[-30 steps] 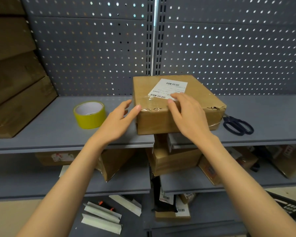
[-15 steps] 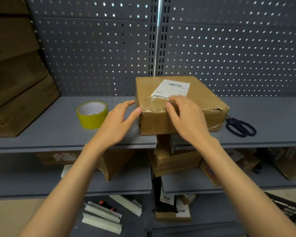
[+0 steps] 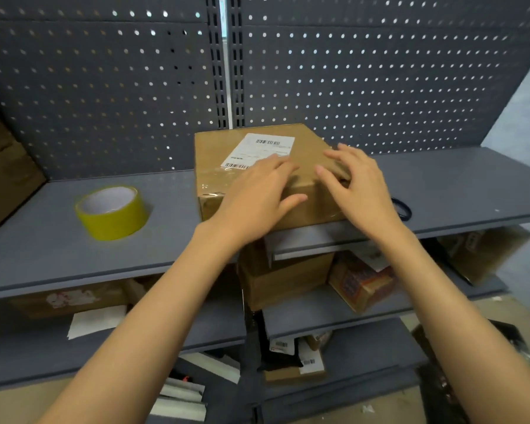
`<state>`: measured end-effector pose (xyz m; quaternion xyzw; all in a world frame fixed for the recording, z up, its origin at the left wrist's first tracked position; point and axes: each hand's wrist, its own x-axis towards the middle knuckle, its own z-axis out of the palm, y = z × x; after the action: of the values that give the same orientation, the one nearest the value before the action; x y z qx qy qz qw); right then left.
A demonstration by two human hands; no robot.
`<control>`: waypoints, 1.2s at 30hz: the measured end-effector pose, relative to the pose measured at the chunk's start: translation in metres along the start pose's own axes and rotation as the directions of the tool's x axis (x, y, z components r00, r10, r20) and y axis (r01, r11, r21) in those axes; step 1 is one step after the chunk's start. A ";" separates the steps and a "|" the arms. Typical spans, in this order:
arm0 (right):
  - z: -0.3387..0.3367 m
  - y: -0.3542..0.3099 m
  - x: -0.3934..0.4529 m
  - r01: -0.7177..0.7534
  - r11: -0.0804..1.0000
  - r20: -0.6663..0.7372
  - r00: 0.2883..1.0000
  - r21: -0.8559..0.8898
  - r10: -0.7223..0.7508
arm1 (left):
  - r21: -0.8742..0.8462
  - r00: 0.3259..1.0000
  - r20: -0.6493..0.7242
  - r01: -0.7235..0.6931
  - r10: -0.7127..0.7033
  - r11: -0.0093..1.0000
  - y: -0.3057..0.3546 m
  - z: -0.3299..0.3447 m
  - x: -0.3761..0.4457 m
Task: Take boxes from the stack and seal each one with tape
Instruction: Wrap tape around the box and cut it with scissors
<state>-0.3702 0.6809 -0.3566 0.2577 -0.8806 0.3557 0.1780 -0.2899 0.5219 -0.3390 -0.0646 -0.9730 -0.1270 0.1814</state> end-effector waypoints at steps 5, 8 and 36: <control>-0.022 0.042 0.007 0.017 0.994 0.190 0.981 0.112 -0.039 | -0.003 0.998 0.061 0.009 -0.009 1.000 0.031 0.020 0.030; -0.032 0.064 0.014 0.071 0.988 0.274 0.956 0.138 -0.107 | -0.004 0.997 0.062 0.038 -0.038 0.999 0.043 0.033 0.044; -0.019 0.081 0.026 0.131 0.906 0.063 0.983 0.403 -0.170 | 0.145 0.985 -0.166 0.080 -0.055 0.986 0.037 0.062 0.049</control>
<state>-0.4354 0.7357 -0.3740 0.3726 -0.7750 0.4992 0.1063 -0.3499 0.5779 -0.3690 -0.0071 -0.9636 -0.0637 0.2596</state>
